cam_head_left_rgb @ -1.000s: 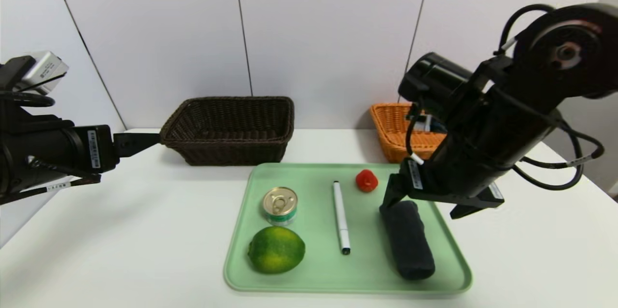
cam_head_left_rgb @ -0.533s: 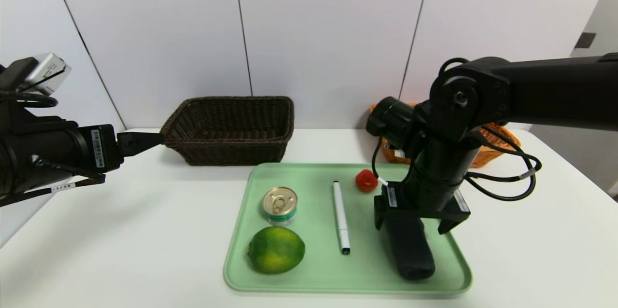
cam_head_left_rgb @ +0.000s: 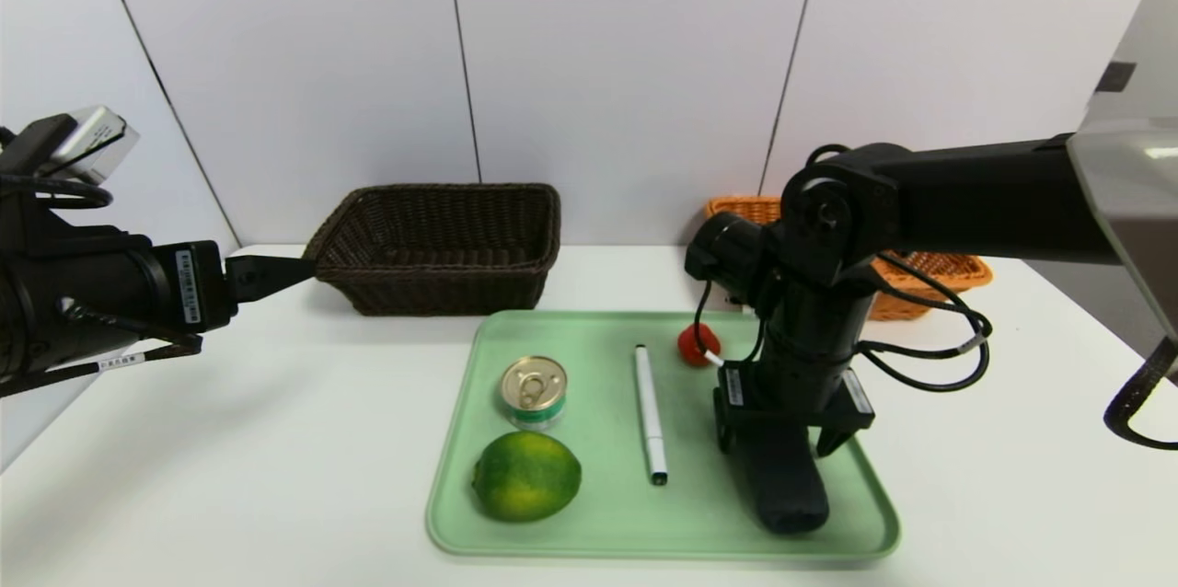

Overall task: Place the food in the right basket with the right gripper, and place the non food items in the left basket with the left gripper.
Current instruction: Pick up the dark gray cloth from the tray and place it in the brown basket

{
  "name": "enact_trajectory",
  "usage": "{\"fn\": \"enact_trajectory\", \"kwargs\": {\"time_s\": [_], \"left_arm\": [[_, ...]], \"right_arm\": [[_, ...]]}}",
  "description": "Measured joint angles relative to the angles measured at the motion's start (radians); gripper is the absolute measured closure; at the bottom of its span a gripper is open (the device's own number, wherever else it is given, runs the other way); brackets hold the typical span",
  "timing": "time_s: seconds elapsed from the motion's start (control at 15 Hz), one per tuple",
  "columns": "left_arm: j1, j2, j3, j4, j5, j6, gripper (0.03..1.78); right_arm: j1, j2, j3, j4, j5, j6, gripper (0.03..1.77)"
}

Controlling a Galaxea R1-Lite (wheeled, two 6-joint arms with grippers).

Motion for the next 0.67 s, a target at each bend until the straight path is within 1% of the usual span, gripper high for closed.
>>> {"fn": "enact_trajectory", "kwargs": {"time_s": [0.13,0.33,0.4,0.47,0.67], "left_arm": [[0.000,0.002,0.000,0.000,0.000,0.000,0.12],[-0.003,0.005,0.000,-0.001,0.000,0.000,0.12],[-0.006,0.006,0.000,0.000,0.000,0.000,0.12],[-0.010,0.006,-0.001,0.000,0.000,0.000,0.12],[-0.019,0.007,-0.014,0.001,0.000,0.000,0.12]], "right_arm": [[0.000,0.005,-0.011,0.002,0.000,0.000,0.73],[0.001,0.001,-0.015,0.009,0.000,0.000,1.04],[0.003,-0.006,-0.017,0.010,0.000,0.000,1.38],[0.004,-0.020,-0.019,0.011,0.000,0.000,1.59],[0.011,-0.075,-0.023,0.021,0.005,-0.005,1.59]]}}
